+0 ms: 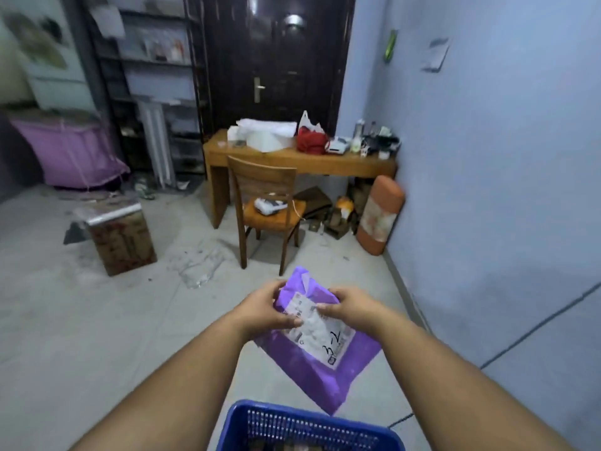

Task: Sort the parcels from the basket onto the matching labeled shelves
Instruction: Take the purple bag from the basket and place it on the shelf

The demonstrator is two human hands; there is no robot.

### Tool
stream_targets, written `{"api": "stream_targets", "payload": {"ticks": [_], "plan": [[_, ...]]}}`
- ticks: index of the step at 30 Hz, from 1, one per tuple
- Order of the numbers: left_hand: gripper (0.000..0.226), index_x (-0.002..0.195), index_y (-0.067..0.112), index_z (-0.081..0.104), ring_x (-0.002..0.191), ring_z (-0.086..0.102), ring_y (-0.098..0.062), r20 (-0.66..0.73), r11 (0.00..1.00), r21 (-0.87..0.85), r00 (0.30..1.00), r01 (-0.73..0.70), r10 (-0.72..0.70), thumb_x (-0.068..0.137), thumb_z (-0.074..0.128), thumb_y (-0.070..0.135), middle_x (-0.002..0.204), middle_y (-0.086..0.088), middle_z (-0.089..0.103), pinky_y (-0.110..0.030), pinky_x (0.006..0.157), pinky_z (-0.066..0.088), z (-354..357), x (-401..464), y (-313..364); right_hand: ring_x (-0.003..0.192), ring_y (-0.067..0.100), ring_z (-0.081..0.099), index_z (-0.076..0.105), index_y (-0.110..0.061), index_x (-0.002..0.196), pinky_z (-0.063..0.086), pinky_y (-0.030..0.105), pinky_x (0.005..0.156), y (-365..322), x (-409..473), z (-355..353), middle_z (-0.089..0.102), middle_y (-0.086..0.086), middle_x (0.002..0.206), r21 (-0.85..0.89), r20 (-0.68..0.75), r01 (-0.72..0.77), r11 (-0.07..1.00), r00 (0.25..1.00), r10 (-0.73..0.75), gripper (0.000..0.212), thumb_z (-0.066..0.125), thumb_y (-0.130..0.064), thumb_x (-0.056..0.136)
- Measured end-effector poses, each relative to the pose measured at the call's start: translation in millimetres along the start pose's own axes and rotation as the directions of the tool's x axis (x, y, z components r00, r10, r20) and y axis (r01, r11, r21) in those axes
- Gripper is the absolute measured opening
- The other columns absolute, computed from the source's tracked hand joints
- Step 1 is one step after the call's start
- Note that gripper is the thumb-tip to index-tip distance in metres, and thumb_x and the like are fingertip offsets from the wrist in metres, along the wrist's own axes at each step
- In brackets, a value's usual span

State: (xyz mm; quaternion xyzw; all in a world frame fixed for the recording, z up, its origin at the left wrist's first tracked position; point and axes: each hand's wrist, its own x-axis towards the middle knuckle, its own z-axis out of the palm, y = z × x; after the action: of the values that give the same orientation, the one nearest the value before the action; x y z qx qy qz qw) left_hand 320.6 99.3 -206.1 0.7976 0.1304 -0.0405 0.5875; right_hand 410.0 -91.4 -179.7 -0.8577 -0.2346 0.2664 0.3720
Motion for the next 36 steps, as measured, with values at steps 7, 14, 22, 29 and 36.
{"api": "stream_targets", "payload": {"ticks": [7,14,22,29,36], "plan": [[0.042,0.109,0.018,0.064,0.072,0.067,-0.011,-0.119,0.977,-0.205,0.992,-0.063,0.039,0.073,0.082,0.031,0.096,0.001,0.073,-0.029,0.066,0.052,-51.9,-43.6,149.8,0.091,0.037,0.07,0.068,-0.01,0.094,0.054,0.058,0.087,-110.8,-47.5,-105.9,0.073,0.018,0.098,0.394,-0.249,0.227,0.891,0.959,-0.134,0.011,0.071,-0.017,0.086],[0.022,0.102,0.018,0.069,0.078,0.067,-0.02,-0.194,0.948,-0.14,0.947,-0.286,0.257,0.081,0.075,0.017,0.091,0.0,0.074,-0.027,0.058,0.048,-80.5,-85.7,267.8,0.082,0.034,0.072,0.06,0.001,0.11,0.057,0.053,0.078,-190.4,-100.6,-157.8,0.073,0.018,0.096,0.547,-0.384,0.444,0.71,0.886,-0.259,0.044,0.078,-0.017,0.074],[0.033,0.104,0.017,0.067,0.093,0.071,-0.027,-0.252,0.905,-0.16,0.903,-0.394,0.348,0.076,0.079,0.032,0.099,-0.002,0.075,-0.05,0.084,0.056,-91.8,-113.3,304.3,0.096,0.035,0.07,0.067,-0.003,0.105,0.054,0.053,0.089,-211.9,-131.3,-172.3,0.073,0.015,0.105,0.491,-0.426,0.477,0.729,0.862,-0.277,0.028,0.075,-0.014,0.08],[0.037,0.114,0.027,0.06,0.096,0.071,-0.024,-0.187,0.91,-0.183,0.921,-0.373,0.341,0.082,0.076,0.017,0.106,0.0,0.073,-0.046,0.079,0.058,-87.0,-121.5,304.5,0.091,0.035,0.071,0.064,-0.004,0.102,0.056,0.052,0.085,-218.3,-138.6,-179.6,0.074,0.015,0.099,0.489,-0.483,0.502,0.714,0.837,-0.258,0.026,0.074,-0.017,0.082],[0.036,0.117,0.022,0.059,0.098,0.07,-0.025,-0.267,0.882,-0.228,0.898,-0.412,0.35,0.083,0.073,0.019,0.109,-0.004,0.071,-0.051,0.085,0.057,-87.2,-114.9,302.0,0.093,0.03,0.072,0.067,-0.008,0.102,0.058,0.044,0.081,-209.9,-144.0,-181.7,0.074,0.012,0.104,0.457,-0.366,0.472,0.754,0.872,-0.324,0.017,0.069,-0.005,0.086]]}}
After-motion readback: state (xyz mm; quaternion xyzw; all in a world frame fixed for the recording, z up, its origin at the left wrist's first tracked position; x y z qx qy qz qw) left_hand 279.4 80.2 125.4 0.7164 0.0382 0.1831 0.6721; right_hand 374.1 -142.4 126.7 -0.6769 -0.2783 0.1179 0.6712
